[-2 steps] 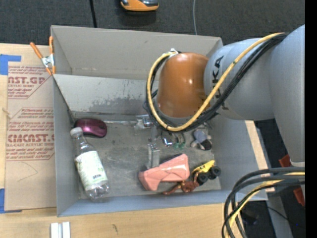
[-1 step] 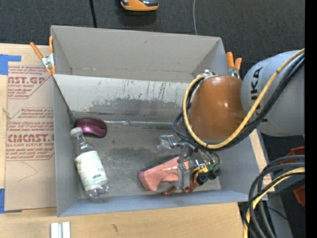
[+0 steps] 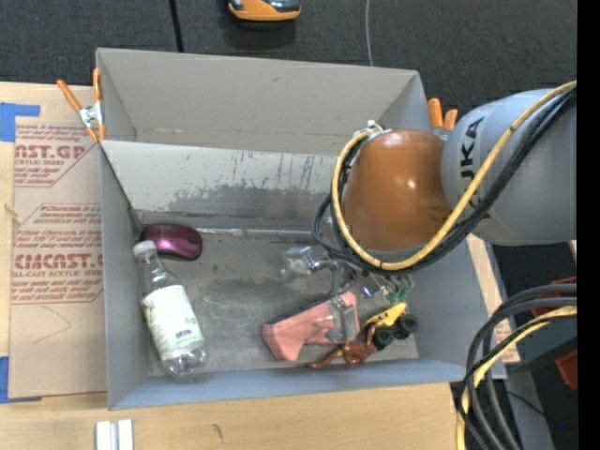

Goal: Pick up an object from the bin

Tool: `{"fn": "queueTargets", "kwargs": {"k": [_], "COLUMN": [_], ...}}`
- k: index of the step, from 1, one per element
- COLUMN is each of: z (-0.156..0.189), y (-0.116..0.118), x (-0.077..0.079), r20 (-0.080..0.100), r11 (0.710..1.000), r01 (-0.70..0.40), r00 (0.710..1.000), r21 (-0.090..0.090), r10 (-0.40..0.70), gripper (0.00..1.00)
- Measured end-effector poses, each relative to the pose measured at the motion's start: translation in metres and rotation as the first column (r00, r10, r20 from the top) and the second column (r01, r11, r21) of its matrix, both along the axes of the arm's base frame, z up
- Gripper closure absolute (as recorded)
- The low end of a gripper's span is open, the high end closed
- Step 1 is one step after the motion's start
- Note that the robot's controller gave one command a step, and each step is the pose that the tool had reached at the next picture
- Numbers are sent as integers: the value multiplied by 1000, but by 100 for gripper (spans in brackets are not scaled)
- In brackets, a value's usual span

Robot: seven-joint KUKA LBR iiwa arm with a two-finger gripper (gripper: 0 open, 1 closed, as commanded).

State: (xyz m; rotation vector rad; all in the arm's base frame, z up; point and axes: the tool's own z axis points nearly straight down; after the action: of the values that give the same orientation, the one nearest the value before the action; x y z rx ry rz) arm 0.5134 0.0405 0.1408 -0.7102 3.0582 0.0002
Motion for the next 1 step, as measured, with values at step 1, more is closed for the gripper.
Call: {"fn": "queueTargets", "kwargs": {"k": [1], "z": [-58], "y": [-9], "x": [-15], "r20": [-13], "r11": [991], "r01": [132], "r00": [991], "r21": [-6], "r10": [-132], "gripper": [0]}}
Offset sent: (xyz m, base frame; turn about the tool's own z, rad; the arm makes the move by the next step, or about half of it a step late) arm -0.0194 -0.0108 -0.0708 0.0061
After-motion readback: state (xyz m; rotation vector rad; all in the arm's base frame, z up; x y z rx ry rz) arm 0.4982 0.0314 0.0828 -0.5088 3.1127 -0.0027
